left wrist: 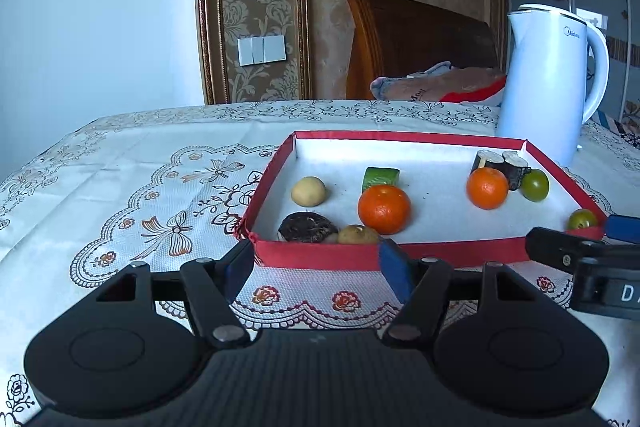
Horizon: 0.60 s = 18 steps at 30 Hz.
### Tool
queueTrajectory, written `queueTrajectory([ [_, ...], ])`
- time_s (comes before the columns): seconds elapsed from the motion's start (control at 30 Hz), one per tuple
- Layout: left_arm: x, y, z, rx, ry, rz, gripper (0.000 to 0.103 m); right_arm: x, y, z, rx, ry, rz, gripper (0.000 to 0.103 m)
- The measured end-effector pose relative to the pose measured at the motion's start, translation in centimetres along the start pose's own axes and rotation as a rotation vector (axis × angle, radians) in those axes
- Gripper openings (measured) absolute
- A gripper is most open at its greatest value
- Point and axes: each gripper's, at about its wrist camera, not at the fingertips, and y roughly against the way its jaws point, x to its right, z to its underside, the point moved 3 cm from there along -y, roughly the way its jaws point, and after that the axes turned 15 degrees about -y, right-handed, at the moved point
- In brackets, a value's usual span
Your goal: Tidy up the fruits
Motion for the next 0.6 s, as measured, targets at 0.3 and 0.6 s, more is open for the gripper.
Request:
queueTrajectory([
  [0.3,0.19,0.10,0.05,-0.002,-0.001,0.002,0.069,0.13,-0.17,0.11,-0.007,-0.009,0.009,0.103],
  [0.6,0.17,0.10,0.07,0.004,-0.007,-0.009,0.069,0.09,-0.36,0.18,-0.015,-0.009,0.008,0.103],
])
